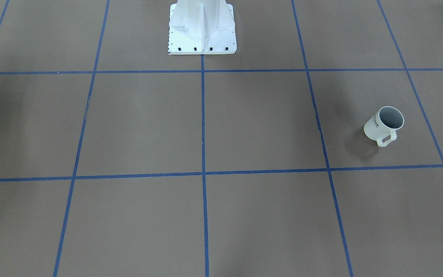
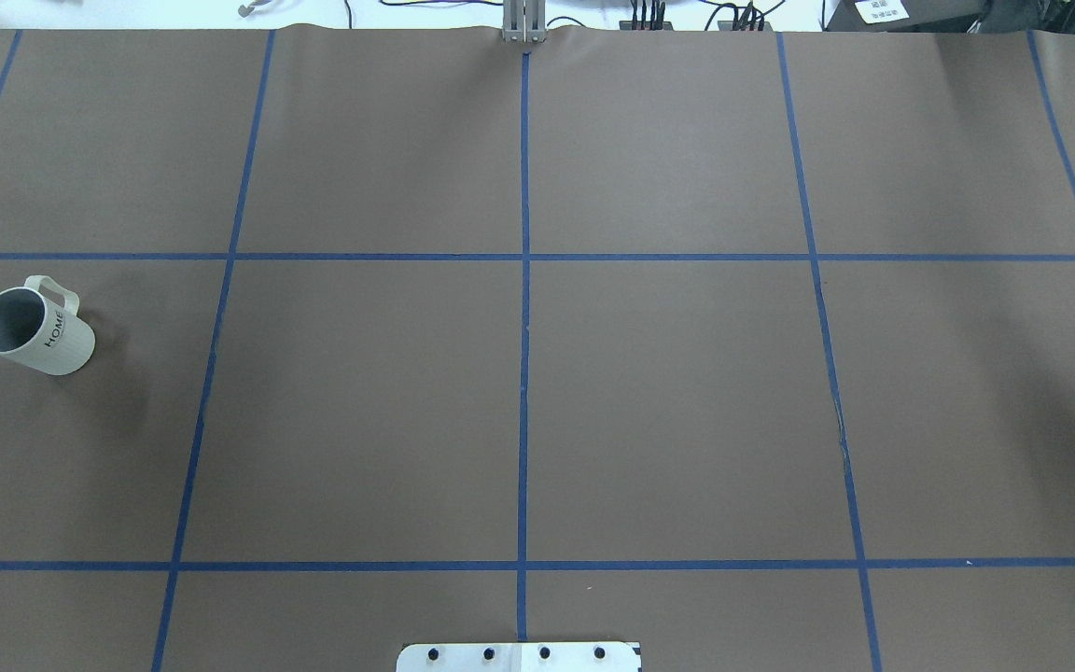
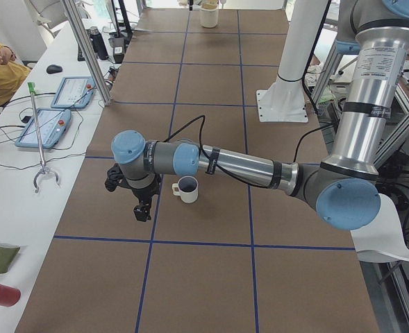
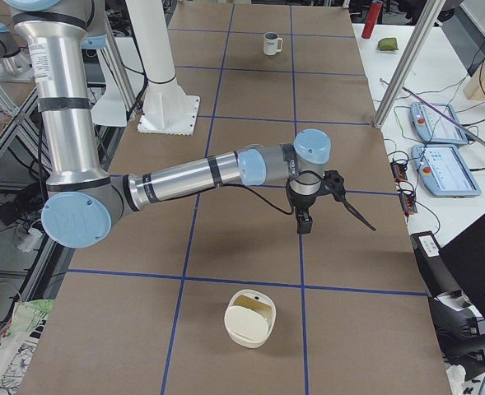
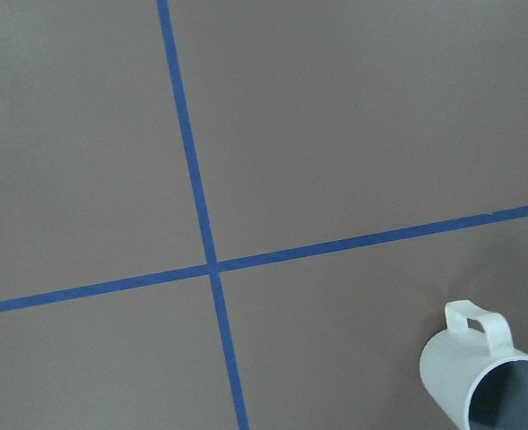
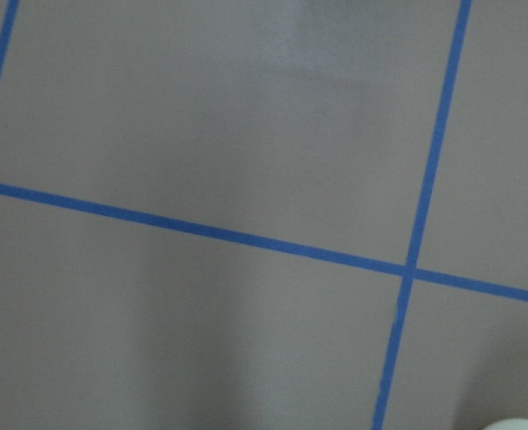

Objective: Left arm hands cup to right arm to dump lemon

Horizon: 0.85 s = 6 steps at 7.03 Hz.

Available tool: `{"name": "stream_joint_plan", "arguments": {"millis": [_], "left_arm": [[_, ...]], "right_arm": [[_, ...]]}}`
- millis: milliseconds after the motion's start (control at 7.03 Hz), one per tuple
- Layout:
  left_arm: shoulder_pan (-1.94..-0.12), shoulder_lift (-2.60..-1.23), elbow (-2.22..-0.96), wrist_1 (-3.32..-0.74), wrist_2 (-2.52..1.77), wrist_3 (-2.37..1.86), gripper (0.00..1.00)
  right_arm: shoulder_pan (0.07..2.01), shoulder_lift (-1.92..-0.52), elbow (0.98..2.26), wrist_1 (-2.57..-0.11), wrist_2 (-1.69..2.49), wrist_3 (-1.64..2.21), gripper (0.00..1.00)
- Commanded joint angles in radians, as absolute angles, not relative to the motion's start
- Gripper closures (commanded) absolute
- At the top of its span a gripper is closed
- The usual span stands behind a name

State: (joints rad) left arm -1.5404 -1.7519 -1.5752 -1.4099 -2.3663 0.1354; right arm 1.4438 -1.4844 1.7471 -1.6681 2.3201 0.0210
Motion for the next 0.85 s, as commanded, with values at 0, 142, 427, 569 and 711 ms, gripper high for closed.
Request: {"name": "stream_joint_plan", "arguments": {"millis": [0, 142, 427, 569, 711], "left_arm": [[-1.543, -1.756, -1.546, -1.419, -2.37, 0.109, 0.0], [-1.543, -1.756, -1.554, -1.42, -2.37, 0.1, 0.0], [-1.545, -1.746, -1.6, -1.408, -2.365, 0.095, 0.0], [-1.542, -1.755, -1.597, -1.398, -2.356, 0.077, 0.0], [-1.545, -1.744, -1.617, -1.396, -2.364, 0.078, 0.0]], "right_arm": [[1.485, -1.58, 1.752, -1.674, 2.325, -0.069, 0.0], [1.485, -1.577, 1.759, -1.674, 2.329, -0.075, 0.0], [1.485, -1.58, 1.769, -1.672, 2.335, -0.058, 0.0], [1.485, -1.578, 1.781, -1.701, 2.376, -0.06, 0.0], [1.486, -1.559, 1.773, -1.701, 2.378, -0.06, 0.0]]}}
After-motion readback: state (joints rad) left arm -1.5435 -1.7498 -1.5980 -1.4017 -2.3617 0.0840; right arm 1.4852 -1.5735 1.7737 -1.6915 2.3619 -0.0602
